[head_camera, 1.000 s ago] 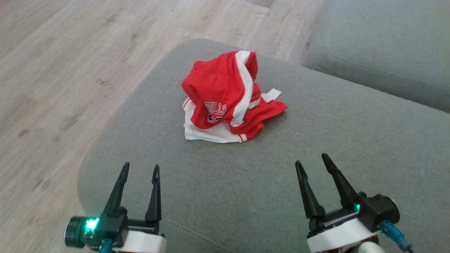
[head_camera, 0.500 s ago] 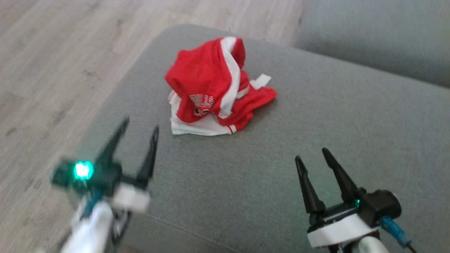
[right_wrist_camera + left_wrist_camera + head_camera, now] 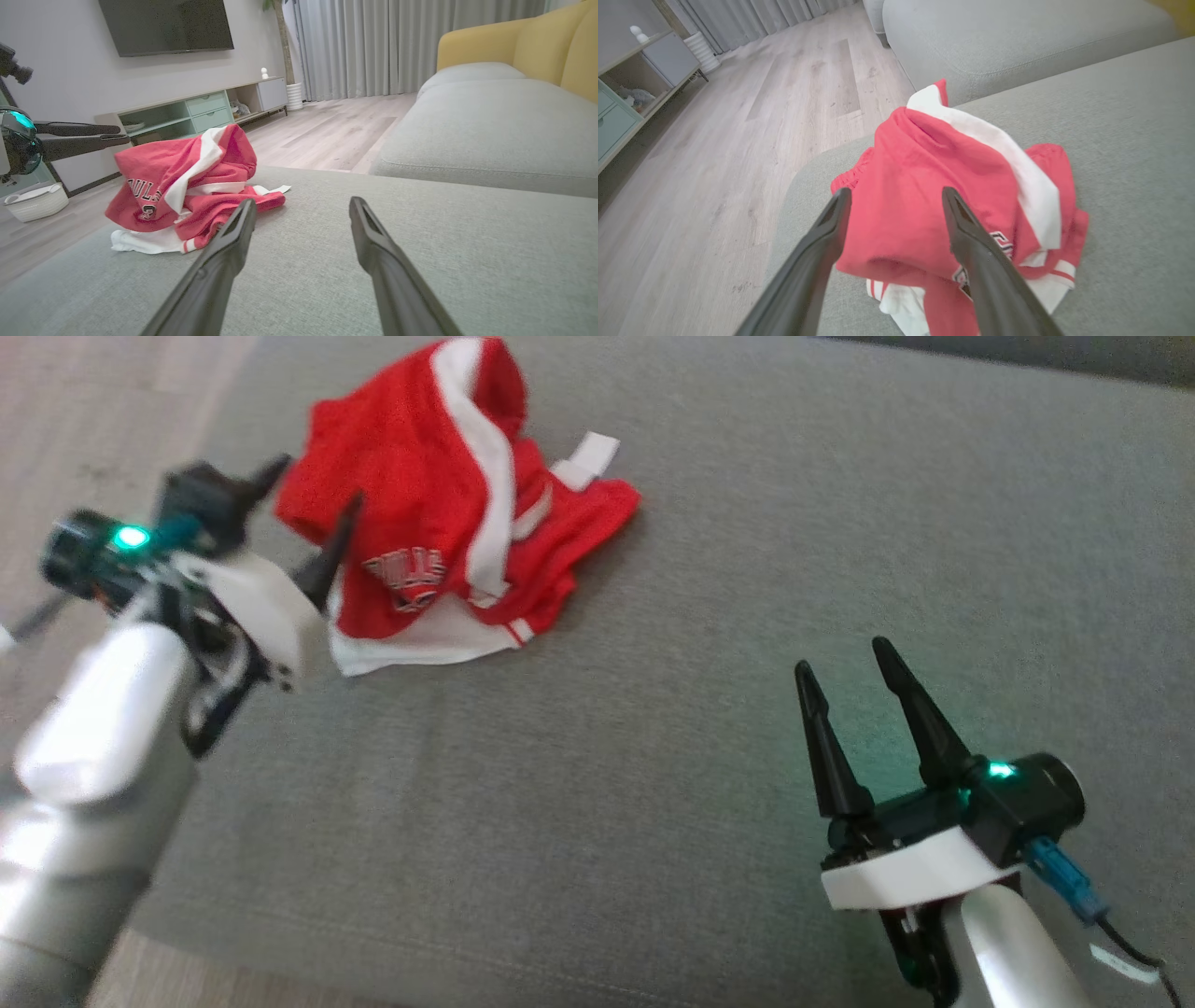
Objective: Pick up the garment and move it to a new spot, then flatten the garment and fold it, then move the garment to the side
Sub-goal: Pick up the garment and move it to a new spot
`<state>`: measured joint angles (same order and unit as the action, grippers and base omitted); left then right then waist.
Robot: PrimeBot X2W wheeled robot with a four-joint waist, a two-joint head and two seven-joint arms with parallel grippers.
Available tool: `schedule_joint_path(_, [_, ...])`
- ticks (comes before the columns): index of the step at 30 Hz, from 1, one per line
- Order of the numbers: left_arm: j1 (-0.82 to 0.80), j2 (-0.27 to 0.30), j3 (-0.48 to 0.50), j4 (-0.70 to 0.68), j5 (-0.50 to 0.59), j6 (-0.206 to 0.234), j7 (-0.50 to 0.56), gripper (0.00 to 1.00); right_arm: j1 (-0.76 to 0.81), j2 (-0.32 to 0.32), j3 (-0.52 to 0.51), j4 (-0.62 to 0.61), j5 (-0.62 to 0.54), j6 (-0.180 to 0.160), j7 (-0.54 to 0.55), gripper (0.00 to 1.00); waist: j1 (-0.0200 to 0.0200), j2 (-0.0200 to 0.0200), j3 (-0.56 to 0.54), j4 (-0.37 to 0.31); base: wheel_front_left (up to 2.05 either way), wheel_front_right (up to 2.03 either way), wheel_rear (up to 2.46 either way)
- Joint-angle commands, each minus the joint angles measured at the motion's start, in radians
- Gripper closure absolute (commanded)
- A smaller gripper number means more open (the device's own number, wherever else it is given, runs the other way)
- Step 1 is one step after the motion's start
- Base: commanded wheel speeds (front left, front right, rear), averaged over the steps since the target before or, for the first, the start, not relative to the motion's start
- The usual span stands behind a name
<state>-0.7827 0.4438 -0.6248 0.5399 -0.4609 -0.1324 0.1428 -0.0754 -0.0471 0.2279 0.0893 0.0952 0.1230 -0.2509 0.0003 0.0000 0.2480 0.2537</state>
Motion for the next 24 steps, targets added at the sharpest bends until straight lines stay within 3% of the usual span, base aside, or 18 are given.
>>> schedule_joint_path(1, [-0.066,0.053,0.024,-0.009,-0.025,0.002,0.007,0.00,-0.026,-0.003,0.030,-0.035,-0.006,0.008,-0.011,0.00,-0.0003,0.0000,0.049,-0.050,0.00,0.00,0.00])
schedule_joint_path(6, [-0.127,0.087,-0.023,0.105,-0.138,0.002,0.031,0.00,-0.041,-0.003,0.037,-0.032,0.000,0.008,-0.011,0.00,-0.0003,0.0000,0.075,-0.085,0.00,0.00,0.00])
schedule_joint_path(10, [-0.130,0.077,-0.064,0.138,-0.262,0.002,0.043,0.00,-0.040,-0.003,0.031,-0.028,0.001,0.008,-0.011,0.00,-0.0003,0.0000,0.074,-0.093,0.00,0.00,0.00])
schedule_joint_path(11, [-0.130,0.076,-0.077,0.138,-0.289,0.002,0.044,0.06,-0.038,-0.003,0.029,-0.027,0.001,0.008,-0.011,0.00,-0.0003,0.0000,0.071,-0.092,0.00,0.00,0.00])
schedule_joint_path(12, [-0.132,0.080,-0.089,0.138,-0.307,0.002,0.037,1.00,-0.036,-0.003,0.027,-0.025,0.001,0.008,-0.011,0.00,-0.0003,0.0000,0.068,-0.091,0.00,0.00,0.00])
schedule_joint_path(16, [-0.137,0.088,-0.144,0.128,-0.344,0.002,-0.031,1.00,-0.028,-0.003,0.020,-0.019,-0.003,0.008,-0.011,0.00,-0.0003,0.0000,0.042,-0.078,0.00,0.00,0.00])
schedule_joint_path(24, [-0.195,0.085,-0.132,0.130,-0.324,0.002,-0.320,1.00,0.012,-0.003,0.027,-0.006,0.005,0.008,-0.011,0.00,-0.0003,0.0000,-0.079,-0.057,0.00,0.00,0.00])
